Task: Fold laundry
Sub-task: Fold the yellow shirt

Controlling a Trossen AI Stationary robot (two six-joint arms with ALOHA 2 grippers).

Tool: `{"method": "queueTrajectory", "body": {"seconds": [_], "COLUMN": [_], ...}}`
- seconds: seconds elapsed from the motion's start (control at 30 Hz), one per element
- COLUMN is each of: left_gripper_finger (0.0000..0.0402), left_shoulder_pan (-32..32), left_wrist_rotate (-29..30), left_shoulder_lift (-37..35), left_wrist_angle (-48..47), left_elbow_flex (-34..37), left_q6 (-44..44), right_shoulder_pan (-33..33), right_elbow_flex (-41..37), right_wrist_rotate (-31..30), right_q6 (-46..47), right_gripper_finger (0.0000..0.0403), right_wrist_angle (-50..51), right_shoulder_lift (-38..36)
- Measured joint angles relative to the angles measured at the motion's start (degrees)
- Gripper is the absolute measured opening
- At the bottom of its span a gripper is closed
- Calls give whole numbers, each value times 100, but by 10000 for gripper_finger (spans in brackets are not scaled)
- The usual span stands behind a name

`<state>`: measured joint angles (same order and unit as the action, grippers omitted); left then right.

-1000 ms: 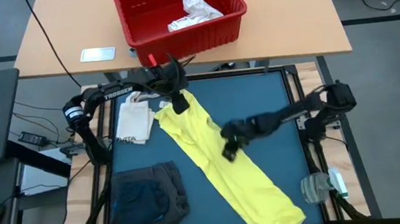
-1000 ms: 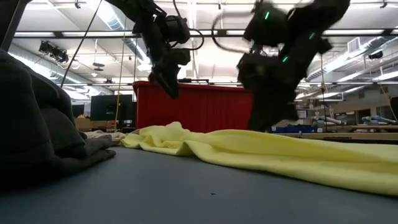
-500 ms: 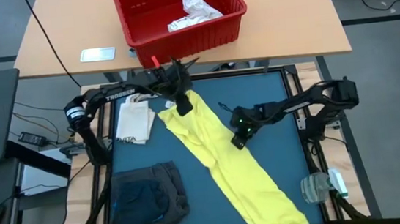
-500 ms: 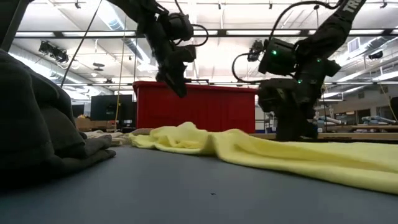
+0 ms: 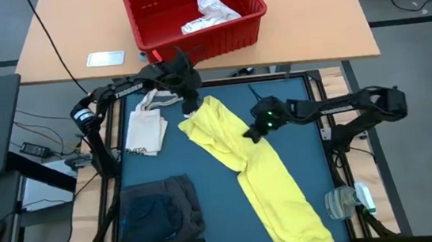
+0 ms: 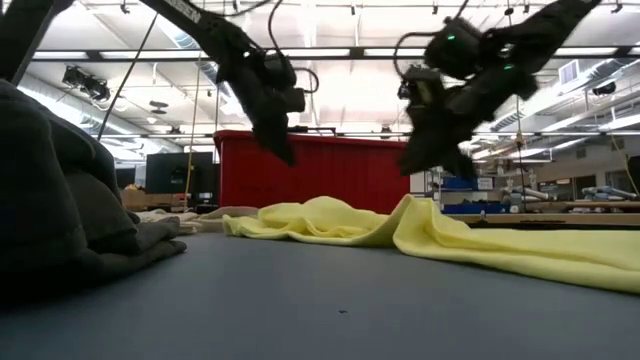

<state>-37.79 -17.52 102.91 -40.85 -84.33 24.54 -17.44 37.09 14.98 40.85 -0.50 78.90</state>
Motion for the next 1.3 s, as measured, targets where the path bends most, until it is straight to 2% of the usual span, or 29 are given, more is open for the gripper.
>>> {"method": "queueTrajectory", "body": {"seconds": [0.07,0.17,0.3,0.4,0.53,0.63,0.77,0.8,0.9,1.07,1.2,1.3], "left_gripper_finger": [134,134,134,134,134,134,134,134,134,135,135,135], "left_shoulder_pan": [-97,-228,-280,-256,-240,-254,-254,-254,-254,-248,-257,-289], "left_wrist_rotate": [-303,-335,-303,-320,-319,-317,-290,-261,-246,-467,-459,-439], "left_shoulder_lift": [169,426,642,654,654,654,654,654,654,642,634,632], "left_wrist_angle": [190,285,246,252,256,175,-21,-95,-236,-211,-102,-46], "left_elbow_flex": [0,0,0,0,0,0,0,0,0,0,0,0], "left_q6": [-163,-645,-925,-878,-842,-844,-846,-845,-789,-440,-609,-772], "right_shoulder_pan": [-99,-232,-375,-380,-375,-367,-309,-295,-201,200,244,-109], "right_elbow_flex": [267,782,1581,2133,2658,2809,2829,2827,2827,2818,2558,2528], "right_wrist_rotate": [-167,-421,-258,-241,-350,-355,-302,-262,-251,-660,-1459,-1270], "right_q6": [91,164,406,527,663,600,321,210,-39,-448,-463,-527], "right_gripper_finger": [103,125,131,130,125,94,19,11,7,4,9,40], "right_wrist_angle": [-72,-55,-122,35,754,997,1272,1398,2038,2718,2398,1798], "right_shoulder_lift": [450,1321,2282,2703,3033,3077,2906,2814,2346,1674,1787,2151]}}
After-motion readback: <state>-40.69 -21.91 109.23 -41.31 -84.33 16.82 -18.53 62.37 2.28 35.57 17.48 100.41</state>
